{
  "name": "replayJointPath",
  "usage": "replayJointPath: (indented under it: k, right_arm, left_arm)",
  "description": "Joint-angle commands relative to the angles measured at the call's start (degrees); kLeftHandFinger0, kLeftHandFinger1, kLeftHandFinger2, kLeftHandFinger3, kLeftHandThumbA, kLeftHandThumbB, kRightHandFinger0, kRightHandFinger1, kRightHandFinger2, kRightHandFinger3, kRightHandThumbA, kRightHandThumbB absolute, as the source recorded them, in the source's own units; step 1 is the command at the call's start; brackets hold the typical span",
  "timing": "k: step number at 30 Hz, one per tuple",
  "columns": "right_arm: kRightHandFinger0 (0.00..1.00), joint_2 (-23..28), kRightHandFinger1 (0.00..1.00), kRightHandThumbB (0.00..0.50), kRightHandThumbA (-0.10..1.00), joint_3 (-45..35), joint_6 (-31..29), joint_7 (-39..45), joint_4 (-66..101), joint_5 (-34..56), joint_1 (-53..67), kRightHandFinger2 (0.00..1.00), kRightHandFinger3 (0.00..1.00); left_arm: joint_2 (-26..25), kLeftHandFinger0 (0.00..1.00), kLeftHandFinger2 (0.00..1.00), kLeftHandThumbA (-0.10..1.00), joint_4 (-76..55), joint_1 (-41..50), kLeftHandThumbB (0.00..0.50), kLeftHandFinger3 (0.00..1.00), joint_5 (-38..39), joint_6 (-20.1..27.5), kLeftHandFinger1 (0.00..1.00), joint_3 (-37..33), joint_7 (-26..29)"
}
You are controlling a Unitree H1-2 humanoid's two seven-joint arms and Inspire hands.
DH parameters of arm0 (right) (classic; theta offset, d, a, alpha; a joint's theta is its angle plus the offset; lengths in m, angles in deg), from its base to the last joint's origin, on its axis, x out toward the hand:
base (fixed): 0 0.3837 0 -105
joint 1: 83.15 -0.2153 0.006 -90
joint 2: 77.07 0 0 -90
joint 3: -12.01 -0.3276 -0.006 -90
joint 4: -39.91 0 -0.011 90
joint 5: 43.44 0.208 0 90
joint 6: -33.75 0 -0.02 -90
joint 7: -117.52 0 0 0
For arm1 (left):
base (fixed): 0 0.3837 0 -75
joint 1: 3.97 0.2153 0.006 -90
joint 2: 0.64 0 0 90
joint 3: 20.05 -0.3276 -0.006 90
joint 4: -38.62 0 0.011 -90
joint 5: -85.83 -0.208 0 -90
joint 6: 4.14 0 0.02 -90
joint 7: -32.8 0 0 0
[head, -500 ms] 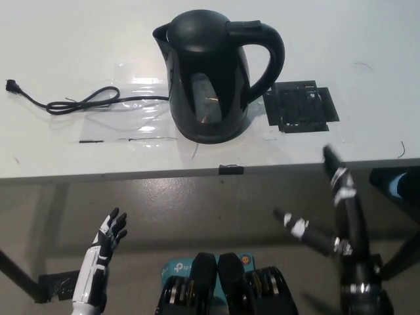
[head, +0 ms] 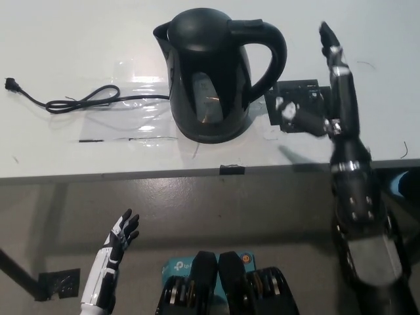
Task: Use the right hand to grab the handle of the kettle from the base and place it on the right side
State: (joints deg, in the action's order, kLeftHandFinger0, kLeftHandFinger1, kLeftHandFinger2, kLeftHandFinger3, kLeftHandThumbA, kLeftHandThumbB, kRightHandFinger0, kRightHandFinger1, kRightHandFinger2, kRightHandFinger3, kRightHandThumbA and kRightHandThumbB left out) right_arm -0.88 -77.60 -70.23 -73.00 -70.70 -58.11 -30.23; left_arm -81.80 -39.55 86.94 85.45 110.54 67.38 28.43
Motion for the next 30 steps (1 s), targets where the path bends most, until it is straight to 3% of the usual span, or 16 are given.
replayJointPath:
  k: [1,11,23,25,30]
  right_arm:
    - [1.0,0.73,1.0,0.211,0.82,-0.19,0.68,-3.64,-7.7,-2.11,-7.43,1.0,1.0]
    - [1.0,1.47,1.0,0.266,0.87,0.53,-1.21,-6.86,-28.56,-1.52,-18.58,1.0,1.0]
    - [1.0,2.22,1.0,0.257,0.89,1.54,-3.72,-9.77,-38.86,-1.27,-23.76,1.0,1.0]
    - [1.0,2.29,1.0,0.235,0.87,1.71,-4.88,-10.48,-39.68,-1.34,-24.35,1.0,1.0]
    - [1.0,2.28,1.0,0.235,0.86,2.26,-6.08,-11.71,-40.89,-1.55,-25.97,1.0,1.0]
  left_arm:
    - [-0.66,1.0,1.0,1.0,-0.87,-0.16,0.5,1.0,-0.15,2.25,1.0,-0.01,-0.55]
    - [-0.82,1.0,1.0,1.0,-0.66,-0.18,0.5,1.0,0.37,2.25,1.0,0.12,-0.75]
    - [-0.75,1.0,1.0,1.0,-0.7,0.2,0.5,1.0,0.65,2.24,1.0,0.02,-0.94]
    - [-0.84,1.0,1.0,1.0,-0.92,0.28,0.5,1.0,-0.04,2.24,1.0,-0.11,-0.7]
    - [-0.85,1.0,1.0,1.0,-0.91,0.26,0.5,1.0,-0.21,2.24,1.0,-0.11,-0.61]
